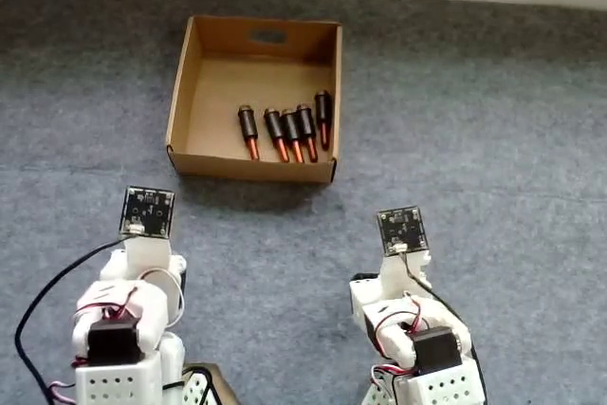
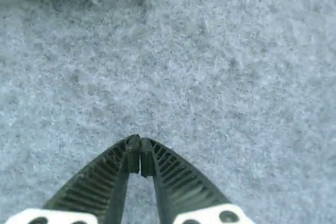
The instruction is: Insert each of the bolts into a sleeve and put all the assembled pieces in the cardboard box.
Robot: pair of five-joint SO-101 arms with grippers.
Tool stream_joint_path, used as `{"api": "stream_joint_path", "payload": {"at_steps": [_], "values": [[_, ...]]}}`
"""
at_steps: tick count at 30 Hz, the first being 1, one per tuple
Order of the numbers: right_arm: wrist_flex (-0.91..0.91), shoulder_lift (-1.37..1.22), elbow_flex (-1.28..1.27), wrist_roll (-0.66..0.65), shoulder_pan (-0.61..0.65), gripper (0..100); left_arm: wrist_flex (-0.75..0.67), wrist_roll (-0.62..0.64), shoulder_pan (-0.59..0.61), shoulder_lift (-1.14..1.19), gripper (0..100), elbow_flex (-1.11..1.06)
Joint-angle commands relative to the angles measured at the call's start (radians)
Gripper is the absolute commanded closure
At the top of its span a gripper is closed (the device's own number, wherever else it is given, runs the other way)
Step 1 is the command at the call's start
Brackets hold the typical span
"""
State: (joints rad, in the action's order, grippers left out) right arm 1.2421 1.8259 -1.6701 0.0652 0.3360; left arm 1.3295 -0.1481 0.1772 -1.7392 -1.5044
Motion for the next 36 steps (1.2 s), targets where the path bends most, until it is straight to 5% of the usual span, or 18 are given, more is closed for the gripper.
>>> {"api": "stream_joint_path", "payload": {"at_steps": [1,18,27,36], "values": [[0.005,0.007,-0.130,0.011,-0.010,98.9,0.005,0.012,-0.008,-0.002,99,-0.038],[0.005,0.007,-0.130,0.009,-0.012,98.9,0.003,0.012,-0.008,-0.082,99,-0.191],[0.007,0.008,-0.131,0.008,-0.196,98.9,0.005,0.012,-0.010,-0.084,99,-0.191],[0.007,0.008,-0.133,0.006,-0.196,98.9,0.005,0.012,-0.085,-0.087,99,-0.191]]}}
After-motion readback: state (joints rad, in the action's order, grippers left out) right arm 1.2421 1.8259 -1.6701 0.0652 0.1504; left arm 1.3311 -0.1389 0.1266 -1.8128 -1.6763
